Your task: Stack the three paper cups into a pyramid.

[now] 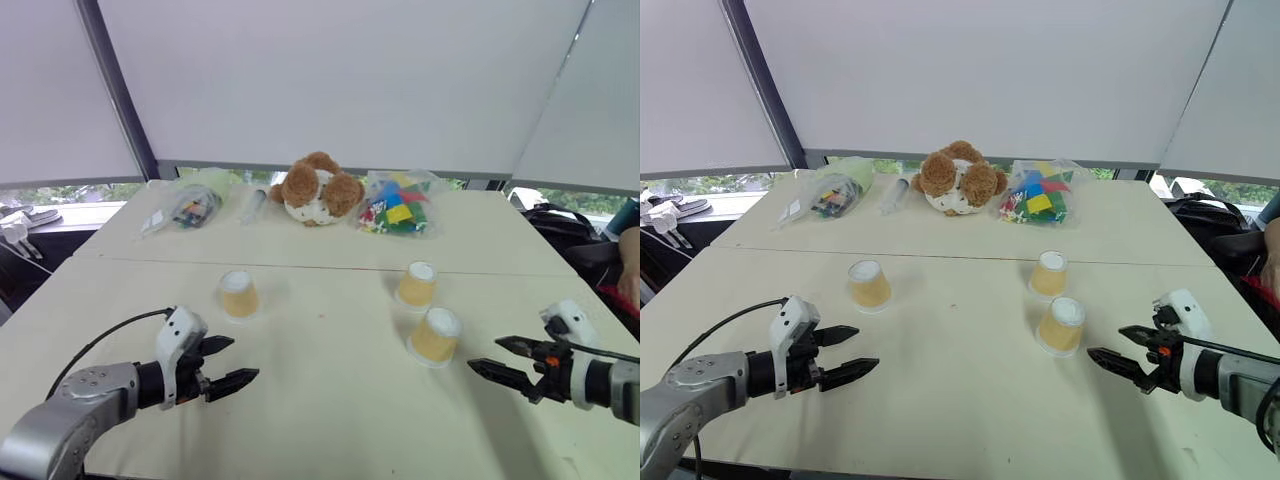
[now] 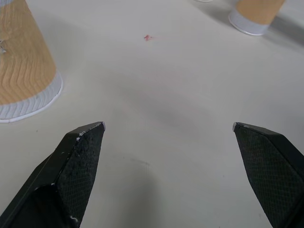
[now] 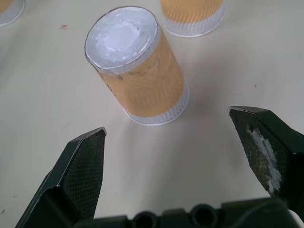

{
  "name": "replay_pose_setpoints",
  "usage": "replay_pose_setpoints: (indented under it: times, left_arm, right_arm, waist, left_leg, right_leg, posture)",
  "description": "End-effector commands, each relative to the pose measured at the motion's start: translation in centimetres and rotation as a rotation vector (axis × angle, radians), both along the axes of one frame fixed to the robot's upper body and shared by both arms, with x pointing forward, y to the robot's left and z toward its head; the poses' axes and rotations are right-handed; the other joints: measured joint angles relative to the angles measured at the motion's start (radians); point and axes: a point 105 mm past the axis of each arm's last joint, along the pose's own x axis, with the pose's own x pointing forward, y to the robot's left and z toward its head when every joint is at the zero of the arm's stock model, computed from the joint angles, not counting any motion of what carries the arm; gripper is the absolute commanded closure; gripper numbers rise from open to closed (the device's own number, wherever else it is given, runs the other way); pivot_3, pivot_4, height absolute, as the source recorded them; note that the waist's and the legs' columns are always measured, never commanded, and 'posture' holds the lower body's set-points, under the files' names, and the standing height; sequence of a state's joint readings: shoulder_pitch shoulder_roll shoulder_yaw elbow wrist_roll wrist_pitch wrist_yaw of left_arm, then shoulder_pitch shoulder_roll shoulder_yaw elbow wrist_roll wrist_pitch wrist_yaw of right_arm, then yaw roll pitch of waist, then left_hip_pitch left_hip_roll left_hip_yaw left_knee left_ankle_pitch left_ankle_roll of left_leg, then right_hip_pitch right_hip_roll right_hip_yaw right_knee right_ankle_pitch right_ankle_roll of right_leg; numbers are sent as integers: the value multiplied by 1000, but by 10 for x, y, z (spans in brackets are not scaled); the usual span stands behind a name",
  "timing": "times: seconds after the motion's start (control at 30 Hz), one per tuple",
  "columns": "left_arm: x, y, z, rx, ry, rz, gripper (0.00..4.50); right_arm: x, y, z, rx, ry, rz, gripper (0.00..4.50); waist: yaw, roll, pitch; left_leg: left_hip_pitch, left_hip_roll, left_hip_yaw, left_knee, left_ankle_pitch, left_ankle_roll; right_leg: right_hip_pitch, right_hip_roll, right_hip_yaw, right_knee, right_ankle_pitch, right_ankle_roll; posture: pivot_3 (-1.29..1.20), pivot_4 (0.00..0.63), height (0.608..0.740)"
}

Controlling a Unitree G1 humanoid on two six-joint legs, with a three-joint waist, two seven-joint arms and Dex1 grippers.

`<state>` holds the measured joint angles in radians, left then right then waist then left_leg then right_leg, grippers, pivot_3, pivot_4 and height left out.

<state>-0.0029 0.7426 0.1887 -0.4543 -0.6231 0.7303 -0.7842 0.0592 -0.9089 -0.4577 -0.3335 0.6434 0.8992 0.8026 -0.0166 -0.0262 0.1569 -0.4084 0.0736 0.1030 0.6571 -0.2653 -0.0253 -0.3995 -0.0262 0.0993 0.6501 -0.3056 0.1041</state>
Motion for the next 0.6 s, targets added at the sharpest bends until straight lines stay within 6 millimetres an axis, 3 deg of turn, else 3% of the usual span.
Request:
replay_pose_setpoints:
  times: [0.03, 0.3, 0.6]
  left_arm:
    - [-1, -5, 6, 13, -43, -15, 36]
    - [10, -1, 11, -1, -56, 36, 36]
    - [20, -9, 28, -40, -75, -37, 36]
  right_arm:
    - [6, 0, 7, -15, -39, 13, 0]
    - [13, -2, 12, -32, -79, 3, 0]
    - [9, -16, 14, -57, -124, -59, 0]
  waist:
    - [0, 0, 0]
    - [3, 0, 0]
    - [2, 0, 0]
  left_leg:
    - [0, 0, 0, 0, 0, 0]
    - [0, -1, 0, 0, 0, 0]
    - [0, -1, 0, 1, 0, 0]
  right_leg:
    - [0, 0, 0, 0, 0, 0]
    - [0, 0, 0, 0, 0, 0]
    - [1, 0, 0, 0, 1, 1]
  posture:
    - [0, 150, 740]
    - [0, 150, 740]
    - [0, 150, 740]
